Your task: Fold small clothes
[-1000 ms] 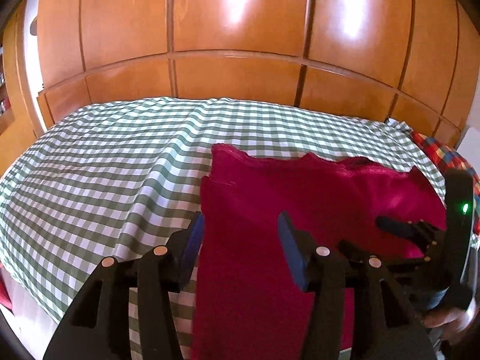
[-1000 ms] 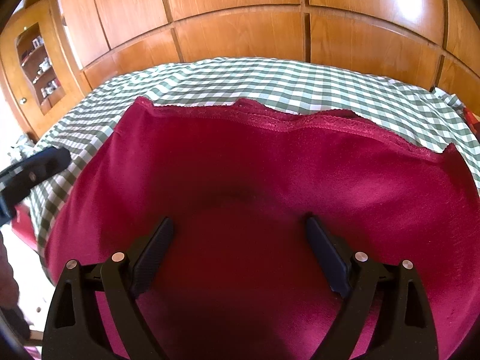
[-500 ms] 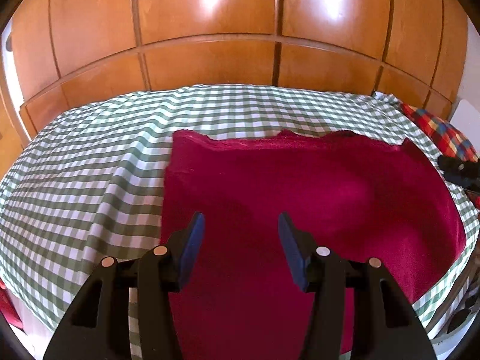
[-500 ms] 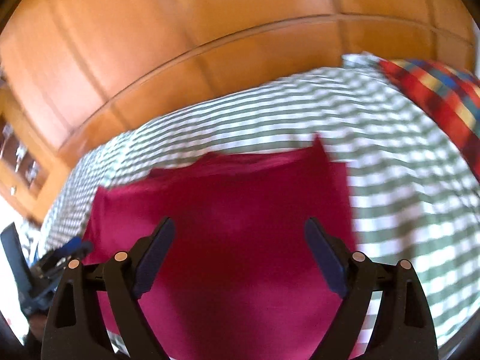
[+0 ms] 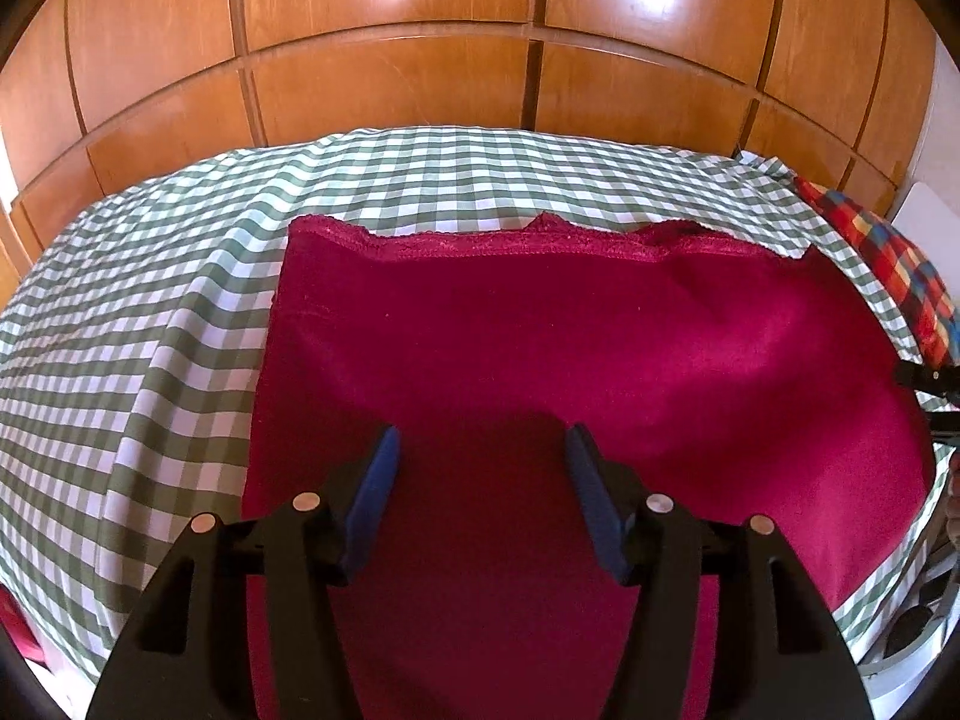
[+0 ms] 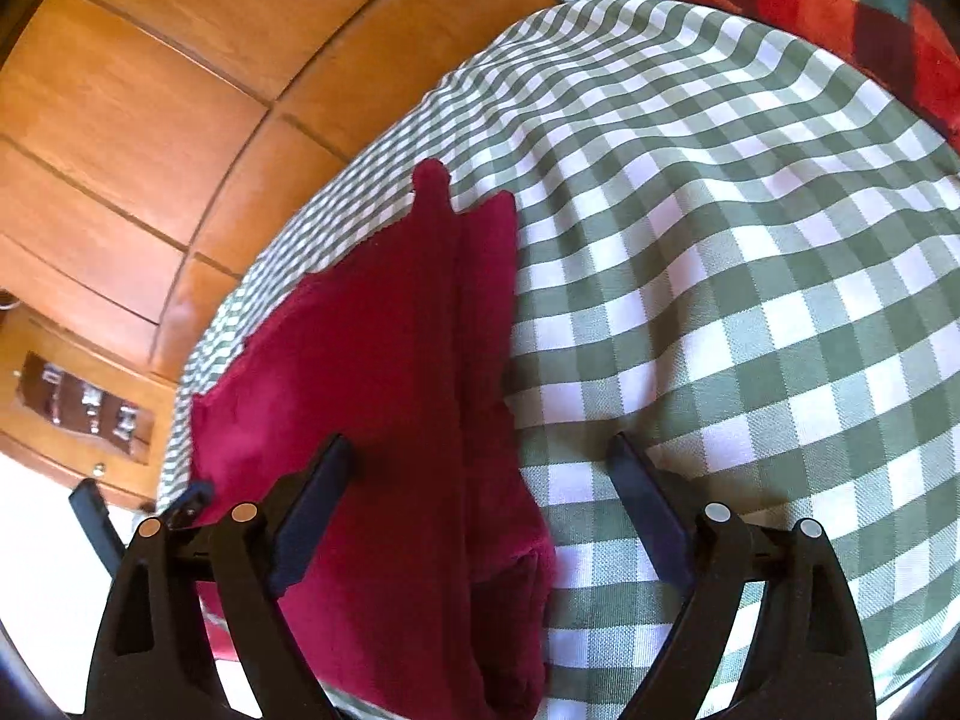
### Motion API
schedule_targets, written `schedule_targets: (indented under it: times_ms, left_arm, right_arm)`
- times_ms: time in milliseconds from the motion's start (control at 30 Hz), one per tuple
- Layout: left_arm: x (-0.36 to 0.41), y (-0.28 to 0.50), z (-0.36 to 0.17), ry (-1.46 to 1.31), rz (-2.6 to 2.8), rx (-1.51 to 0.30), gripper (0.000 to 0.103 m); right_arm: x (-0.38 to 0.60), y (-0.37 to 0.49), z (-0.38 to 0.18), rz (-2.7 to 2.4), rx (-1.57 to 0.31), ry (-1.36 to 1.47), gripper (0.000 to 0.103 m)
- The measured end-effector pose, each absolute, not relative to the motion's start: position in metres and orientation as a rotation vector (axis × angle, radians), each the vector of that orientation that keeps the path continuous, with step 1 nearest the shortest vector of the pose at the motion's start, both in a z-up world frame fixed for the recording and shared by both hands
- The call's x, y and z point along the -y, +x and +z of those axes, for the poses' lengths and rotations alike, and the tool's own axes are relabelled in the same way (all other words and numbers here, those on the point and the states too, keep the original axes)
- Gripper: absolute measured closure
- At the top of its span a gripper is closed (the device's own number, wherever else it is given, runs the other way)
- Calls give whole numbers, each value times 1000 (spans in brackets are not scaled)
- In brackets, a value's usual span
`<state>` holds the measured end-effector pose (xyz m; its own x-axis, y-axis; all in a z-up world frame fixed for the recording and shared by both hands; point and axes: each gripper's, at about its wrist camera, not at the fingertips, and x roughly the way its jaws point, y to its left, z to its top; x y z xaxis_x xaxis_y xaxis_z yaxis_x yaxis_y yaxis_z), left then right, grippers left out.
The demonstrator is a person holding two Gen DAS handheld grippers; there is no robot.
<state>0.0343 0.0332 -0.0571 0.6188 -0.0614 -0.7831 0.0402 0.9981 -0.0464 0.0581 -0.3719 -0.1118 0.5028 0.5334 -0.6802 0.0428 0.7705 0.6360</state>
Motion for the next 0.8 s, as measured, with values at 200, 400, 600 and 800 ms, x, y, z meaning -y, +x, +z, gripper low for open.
schedule_targets:
  times_ms: [200,400,600,800]
  left_arm:
    - [-37,31,-50,-70,-106,-891,46]
    - [-39,34,-51,-88,-102,-917,47]
    - [-42,31,-45,-115,-96,-918,50]
    - [-45,23,-34,-80,-51,-886,50]
  right_arm:
    - [354,49,-109,421,-1038,591,55]
    - [338,51,-112,426,-1039,568,66]
    - [324,48,-95,412,-1008,529,70]
    - [312,43,-68,440,-954,540,71]
